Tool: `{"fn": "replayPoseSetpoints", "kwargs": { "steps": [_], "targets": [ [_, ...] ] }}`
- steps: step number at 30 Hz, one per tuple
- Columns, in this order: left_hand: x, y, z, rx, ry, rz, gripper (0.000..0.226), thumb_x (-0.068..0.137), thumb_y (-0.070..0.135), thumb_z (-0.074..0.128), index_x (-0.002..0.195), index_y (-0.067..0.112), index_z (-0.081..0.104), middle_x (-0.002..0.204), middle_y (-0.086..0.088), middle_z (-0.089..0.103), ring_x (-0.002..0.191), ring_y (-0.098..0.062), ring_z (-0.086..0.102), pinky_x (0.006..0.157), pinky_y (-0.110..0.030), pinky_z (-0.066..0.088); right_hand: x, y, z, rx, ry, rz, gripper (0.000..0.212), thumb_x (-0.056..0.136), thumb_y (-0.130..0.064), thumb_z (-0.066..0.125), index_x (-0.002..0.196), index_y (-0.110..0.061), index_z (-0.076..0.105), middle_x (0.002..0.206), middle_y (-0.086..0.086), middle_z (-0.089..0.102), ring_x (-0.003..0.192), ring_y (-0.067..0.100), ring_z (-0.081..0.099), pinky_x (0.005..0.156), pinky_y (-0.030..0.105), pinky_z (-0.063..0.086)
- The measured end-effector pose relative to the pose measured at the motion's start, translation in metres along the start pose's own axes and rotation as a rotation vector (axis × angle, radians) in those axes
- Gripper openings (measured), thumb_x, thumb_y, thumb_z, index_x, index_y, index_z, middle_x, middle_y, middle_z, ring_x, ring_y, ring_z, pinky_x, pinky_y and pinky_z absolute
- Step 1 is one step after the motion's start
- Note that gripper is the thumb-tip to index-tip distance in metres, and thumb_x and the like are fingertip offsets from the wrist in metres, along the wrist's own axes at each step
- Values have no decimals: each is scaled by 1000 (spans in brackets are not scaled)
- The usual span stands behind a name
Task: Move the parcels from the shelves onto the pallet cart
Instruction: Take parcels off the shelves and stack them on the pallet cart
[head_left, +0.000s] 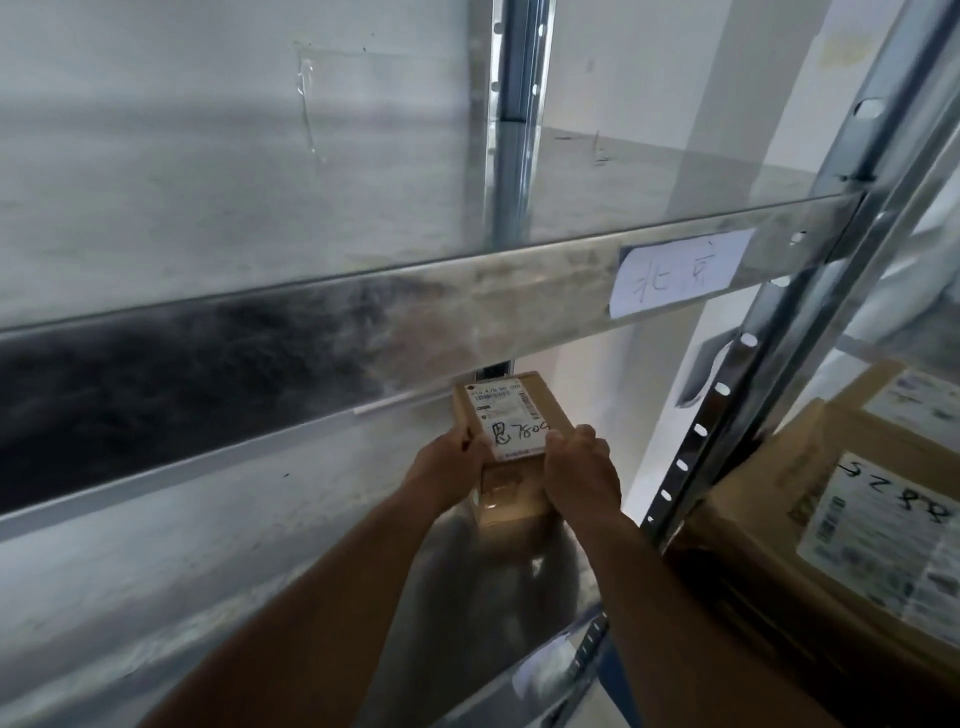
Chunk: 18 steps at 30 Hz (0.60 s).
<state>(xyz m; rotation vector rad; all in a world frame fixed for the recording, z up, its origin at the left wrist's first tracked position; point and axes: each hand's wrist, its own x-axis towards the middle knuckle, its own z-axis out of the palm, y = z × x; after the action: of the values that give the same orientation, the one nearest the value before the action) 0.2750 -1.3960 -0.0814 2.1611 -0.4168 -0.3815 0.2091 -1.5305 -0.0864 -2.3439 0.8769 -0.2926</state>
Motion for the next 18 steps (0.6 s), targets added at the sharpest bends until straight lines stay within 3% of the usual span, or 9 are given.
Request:
{"fn": "replayPoseSetpoints", "kwargs": {
  "steps": [3,6,11,14,18],
  "targets": [
    [-1,-8,-12,-26,55,-31,33,98,31,40,123,15,53,120,-7,62,103,-21,57,79,-27,45,-9,-3,6,-71,-34,-114,31,99,-32,41,119,-10,52,115,12,52,108,30,54,93,38,49],
    [-5,-17,-23,-37,60,-50,30,96,24,45,124,15,51,119,-6,61,104,-21,58,83,-32,49,-14,-8,7,196,-134,6,25,98,-35,45,111,-14,47,115,5,60,98,25,61,86,37,54],
    [-26,-23,-32,-193,-11,-72,43,92,13,51,133,19,44,118,-7,62,105,-23,59,91,-41,51,-26,-9,0,554,-353,69,45,97,-14,42,140,-12,30,133,8,54,117,30,56,81,32,53],
    [-45,-26,-33,-230,-77,-57,45,93,8,49,134,24,42,114,-6,62,108,-25,59,95,-45,49,-47,-5,-2,557,-358,-50,46,95,-5,39,139,-17,31,131,5,55,120,29,55,94,38,51],
    [-84,-34,-37,-226,-139,45,51,88,-2,51,129,27,43,114,-6,63,110,-25,59,93,-47,50,-86,4,-1,560,-301,-137,51,94,-1,38,140,-19,29,134,4,53,121,29,54,95,38,50]
  ]
}}
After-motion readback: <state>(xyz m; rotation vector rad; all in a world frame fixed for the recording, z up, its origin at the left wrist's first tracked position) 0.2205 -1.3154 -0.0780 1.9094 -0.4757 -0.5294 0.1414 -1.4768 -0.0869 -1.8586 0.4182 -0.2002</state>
